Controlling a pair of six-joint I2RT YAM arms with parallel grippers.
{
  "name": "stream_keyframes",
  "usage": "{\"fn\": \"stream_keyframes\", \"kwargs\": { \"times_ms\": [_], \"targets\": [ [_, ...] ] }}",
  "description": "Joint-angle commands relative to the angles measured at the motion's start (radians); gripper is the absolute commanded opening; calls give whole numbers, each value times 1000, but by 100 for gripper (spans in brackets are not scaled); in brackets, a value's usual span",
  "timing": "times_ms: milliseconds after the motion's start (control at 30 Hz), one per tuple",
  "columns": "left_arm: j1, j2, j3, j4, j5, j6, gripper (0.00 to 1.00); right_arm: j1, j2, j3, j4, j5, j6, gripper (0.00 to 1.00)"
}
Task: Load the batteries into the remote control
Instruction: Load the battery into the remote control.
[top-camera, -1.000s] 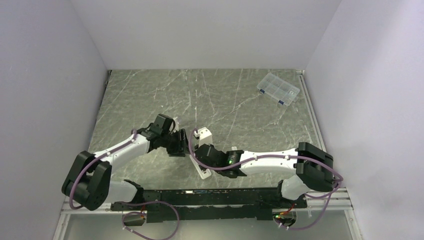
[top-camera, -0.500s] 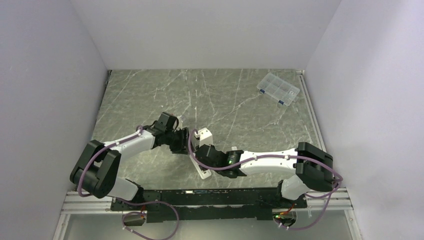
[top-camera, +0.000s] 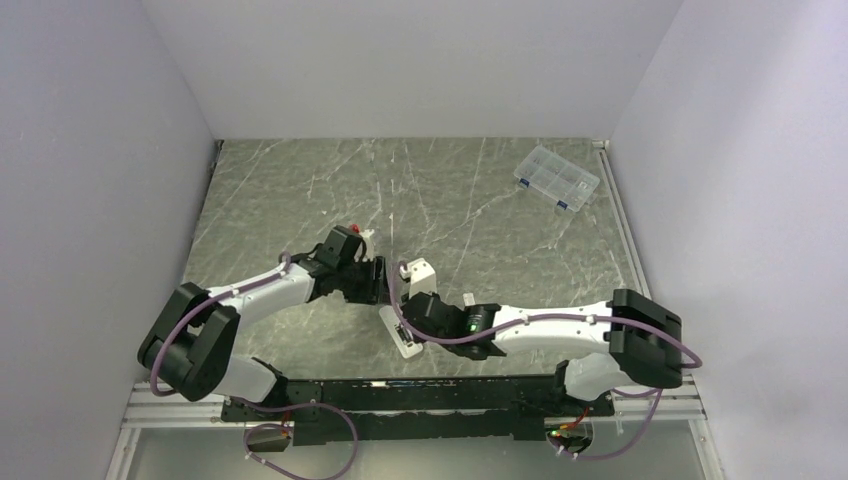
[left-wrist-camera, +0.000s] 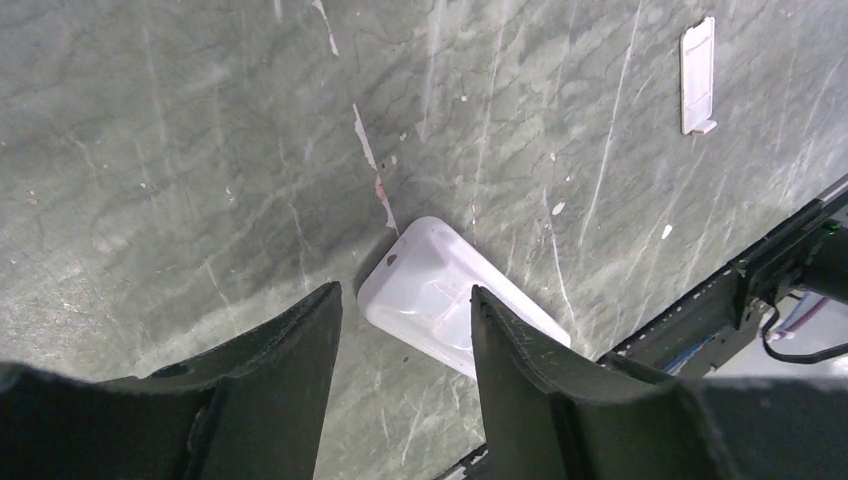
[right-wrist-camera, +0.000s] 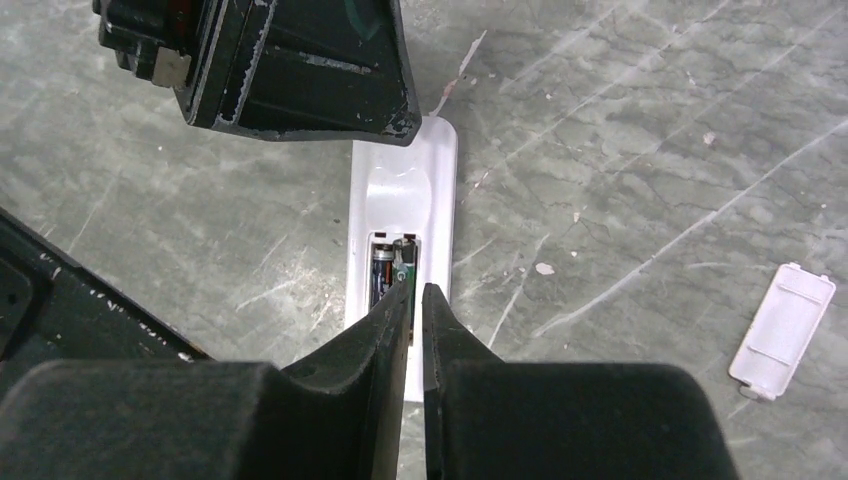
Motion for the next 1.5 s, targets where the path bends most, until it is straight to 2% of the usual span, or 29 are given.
{"fn": "stream_keyframes", "kwargs": {
  "times_ms": [0,633,967,1467],
  "targets": [
    [-31,-48,5,46,-72,69,56,2,-80,-36,27,19,16,12],
    [-120,24,21,21,-153,143,57,2,-168,-117,43,17,50,14],
    [-133,70,30,18,-168,158,47,2,-106,-48,45,4,24,14],
    [-140,36,9,10,-155,148,44,-31,31,33,107,-74,0,14]
  ]
}}
